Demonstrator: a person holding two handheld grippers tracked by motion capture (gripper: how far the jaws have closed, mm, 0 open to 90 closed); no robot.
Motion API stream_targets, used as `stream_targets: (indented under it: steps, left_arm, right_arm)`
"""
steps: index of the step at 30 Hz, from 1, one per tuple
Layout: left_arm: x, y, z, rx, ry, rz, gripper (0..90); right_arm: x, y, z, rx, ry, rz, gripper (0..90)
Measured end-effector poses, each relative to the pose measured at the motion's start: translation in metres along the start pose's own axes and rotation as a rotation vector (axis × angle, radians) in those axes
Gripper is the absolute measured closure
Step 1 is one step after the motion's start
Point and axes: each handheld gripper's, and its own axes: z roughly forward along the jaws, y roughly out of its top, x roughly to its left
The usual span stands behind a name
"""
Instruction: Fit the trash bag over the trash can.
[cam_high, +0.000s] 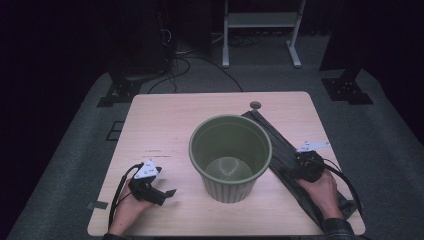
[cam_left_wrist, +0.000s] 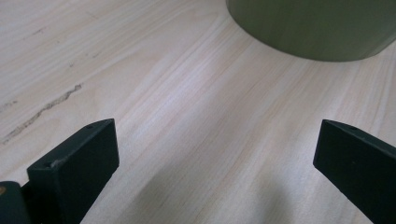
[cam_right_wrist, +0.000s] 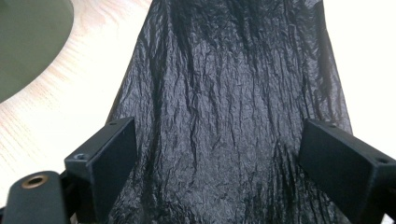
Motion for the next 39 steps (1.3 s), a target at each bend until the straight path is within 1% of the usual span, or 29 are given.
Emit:
stream_targets:
  steps: [4,5,9,11,13,14,15,16,17,18,19,20,21,22,23,25,26,35,36,39]
  left_arm:
    - [0.001,-0.004,0.007,0.027,-0.008,-0.005,0.0]
    - [0.0,-0.004,0.008,0.033,-0.006,0.001,0.0]
    - [0.0,-0.005,0.011,0.041,-0.008,0.004,0.0]
    - [0.001,-0.006,0.013,0.064,0.007,0.004,0.0]
    - [0.002,-0.006,0.013,0.067,0.015,0.004,0.0]
    - [0.001,-0.006,0.013,0.068,0.016,0.003,0.0]
    - [0.001,-0.006,0.013,0.068,0.016,0.003,0.0]
    - [0.001,-0.006,0.013,0.068,0.017,0.002,0.0]
    - [0.001,-0.006,0.013,0.068,0.018,0.002,0.0]
    - [0.001,-0.006,0.013,0.069,0.019,0.001,0.0]
    - [0.001,-0.006,0.013,0.069,0.019,0.001,0.0]
    - [0.001,-0.006,0.013,0.068,0.02,0.0,0.0]
    - [0.001,-0.006,0.013,0.068,0.02,-0.001,0.0]
    - [0.001,-0.006,0.013,0.068,0.02,-0.001,0.0]
    - [0.001,-0.006,0.013,0.068,0.02,-0.001,0.0]
    - [0.001,-0.006,0.013,0.068,0.02,-0.001,0.0]
    - [0.001,-0.006,0.013,0.069,0.02,-0.001,0.0]
    - [0.001,-0.006,0.013,0.068,0.02,-0.001,0.0]
    - [0.001,-0.006,0.013,0.068,0.02,0.0,0.0]
    - [0.001,-0.006,0.013,0.068,0.02,-0.001,0.0]
  right_arm:
    - [0.0,-0.001,0.003,0.016,-0.004,-0.002,10.3]
    - [0.0,-0.001,0.003,0.019,-0.005,-0.001,10.3]
    - [0.002,-0.002,0.004,0.023,-0.013,-0.005,10.3]
    - [0.002,-0.002,0.004,0.024,-0.018,-0.008,10.5]
    - [0.003,-0.003,0.004,0.024,-0.026,-0.011,11.4]
    - [0.003,-0.003,0.003,0.021,-0.026,-0.011,16.2]
    - [0.003,-0.003,0.003,0.021,-0.026,-0.011,16.2]
    - [0.003,-0.003,0.001,0.018,-0.026,-0.012,22.4]
    - [0.004,-0.004,-0.002,0.01,-0.021,-0.014,34.8]
    - [0.005,-0.004,-0.003,0.008,-0.018,-0.018,41.4]
    - [0.005,-0.004,-0.003,0.008,-0.018,-0.018,41.4]
    - [0.005,-0.004,-0.005,0.004,-0.013,-0.022,52.4]
    - [0.006,-0.004,-0.006,0.006,-0.011,-0.019,59.5]
    - [0.006,-0.004,-0.006,0.006,-0.011,-0.019,59.5]
    - [0.006,-0.004,-0.006,0.005,-0.007,-0.022,65.3]
    - [0.005,-0.005,-0.007,0.005,0.0,-0.021,79.4]
    - [0.005,-0.005,-0.008,0.005,0.014,-0.021,88.8]
    - [0.002,-0.007,-0.013,0.021,0.051,-0.011,89.9]
    - [0.004,-0.007,-0.016,0.014,0.065,-0.011,90.0]
    - [0.004,-0.006,-0.02,0.005,0.076,-0.02,90.0]
